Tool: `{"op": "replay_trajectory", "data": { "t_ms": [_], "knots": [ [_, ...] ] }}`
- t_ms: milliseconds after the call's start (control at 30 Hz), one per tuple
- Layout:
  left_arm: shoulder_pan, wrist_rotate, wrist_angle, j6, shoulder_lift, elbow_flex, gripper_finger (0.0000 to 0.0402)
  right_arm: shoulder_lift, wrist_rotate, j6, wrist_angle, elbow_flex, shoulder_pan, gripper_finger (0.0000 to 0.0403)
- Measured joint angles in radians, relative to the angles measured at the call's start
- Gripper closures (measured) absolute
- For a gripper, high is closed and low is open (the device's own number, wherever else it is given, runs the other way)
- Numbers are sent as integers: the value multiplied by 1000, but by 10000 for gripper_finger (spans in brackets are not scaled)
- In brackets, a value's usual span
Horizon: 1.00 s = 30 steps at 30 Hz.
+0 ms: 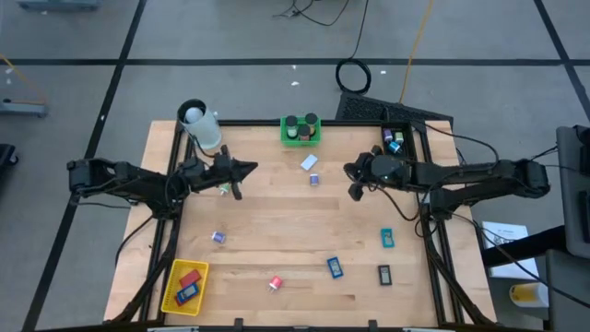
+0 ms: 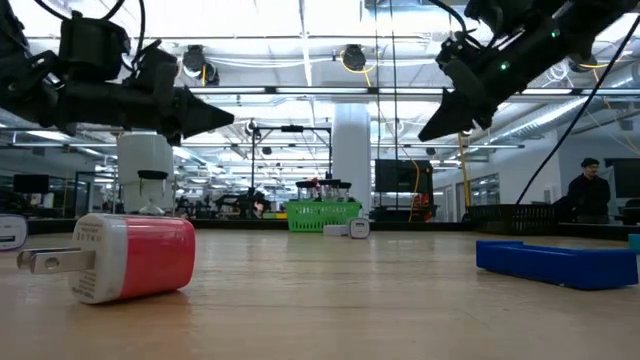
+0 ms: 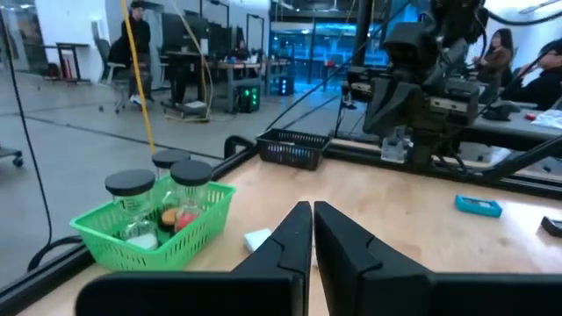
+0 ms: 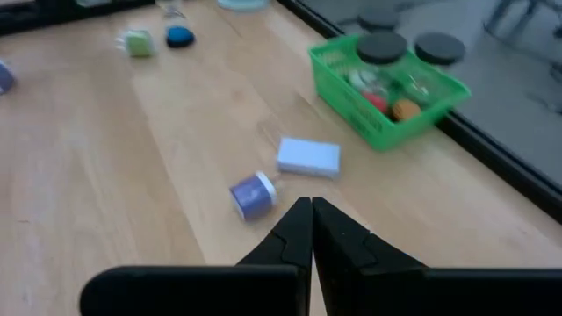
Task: Pick & Place Office items
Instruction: Put the right purple adapter into the black basket
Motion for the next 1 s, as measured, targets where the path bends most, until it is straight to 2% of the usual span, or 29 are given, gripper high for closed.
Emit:
{"op": "replay_trajectory", "data": {
  "t_ms": [200, 400, 533, 700, 900, 1000],
  "knots": [
    [0, 41, -7, 2, 0, -1, 390, 64, 18, 71, -166, 117, 2, 393],
    [-3, 45, -23, 19, 0, -1, 395, 189, 18, 123, -191, 171, 26, 351],
    [-14, 47, -25, 28, 0, -1, 376, 278, 19, 219, -147, 182, 40, 307],
    [-15, 40, -28, 28, 0, -1, 367, 414, 30, 356, -104, 223, 69, 234],
    [-16, 39, -29, 29, 0, -1, 367, 565, 122, 484, -88, 323, 93, 144],
    [-16, 39, -30, 29, 0, -1, 367, 625, 131, 541, -87, 378, 91, 112]
  ]
}}
